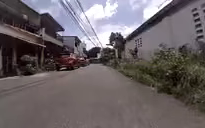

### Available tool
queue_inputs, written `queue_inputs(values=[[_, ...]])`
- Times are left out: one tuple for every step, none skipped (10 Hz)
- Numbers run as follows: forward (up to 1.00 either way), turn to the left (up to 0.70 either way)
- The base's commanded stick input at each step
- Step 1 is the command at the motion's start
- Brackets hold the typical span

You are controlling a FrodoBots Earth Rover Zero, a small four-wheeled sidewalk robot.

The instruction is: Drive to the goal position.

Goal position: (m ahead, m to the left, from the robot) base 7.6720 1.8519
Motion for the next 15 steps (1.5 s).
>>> queue_inputs(values=[[0.70, 0.00], [0.70, 0.00], [0.70, 0.00], [0.70, 0.00], [0.70, 0.00], [0.70, 0.00], [0.70, 0.00], [0.70, 0.00], [0.70, 0.00], [0.70, 0.01], [0.70, 0.17], [0.70, 0.17], [0.70, 0.17], [0.70, 0.17], [0.70, 0.17]])
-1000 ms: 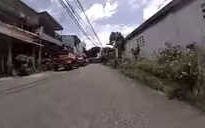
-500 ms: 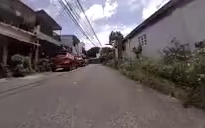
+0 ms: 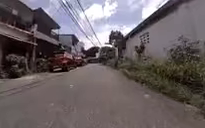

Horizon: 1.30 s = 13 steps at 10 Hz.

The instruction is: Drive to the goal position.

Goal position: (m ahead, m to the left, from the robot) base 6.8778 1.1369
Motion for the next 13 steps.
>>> queue_inputs(values=[[0.70, 0.11], [0.70, 0.06], [0.70, 0.00], [0.70, 0.00], [0.70, 0.00], [0.70, 0.00], [0.70, 0.00], [0.70, 0.00], [0.70, 0.00], [0.70, 0.00], [0.70, 0.00], [0.70, 0.00], [0.70, 0.00]])
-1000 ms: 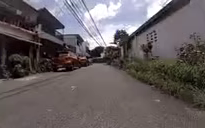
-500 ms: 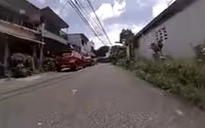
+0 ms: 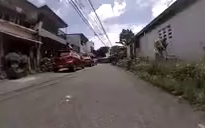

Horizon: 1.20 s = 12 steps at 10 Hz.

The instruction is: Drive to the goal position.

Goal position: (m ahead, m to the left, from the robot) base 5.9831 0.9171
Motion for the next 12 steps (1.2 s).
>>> queue_inputs(values=[[0.70, 0.00], [0.70, 0.00], [0.70, 0.00], [0.70, 0.00], [0.70, 0.00], [0.70, 0.00], [0.70, 0.00], [0.70, 0.00], [0.70, 0.00], [0.70, 0.00], [0.70, 0.00], [0.70, 0.00]])
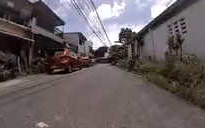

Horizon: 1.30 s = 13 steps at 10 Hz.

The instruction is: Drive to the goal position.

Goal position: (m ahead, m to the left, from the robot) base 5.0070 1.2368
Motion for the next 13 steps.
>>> queue_inputs(values=[[0.70, 0.00], [0.70, 0.00], [0.70, 0.00], [0.70, 0.00], [0.70, 0.00], [0.70, 0.00], [0.70, 0.00], [0.70, 0.00], [0.70, 0.00], [0.70, 0.00], [0.70, 0.00], [0.70, 0.00], [0.70, 0.00]])
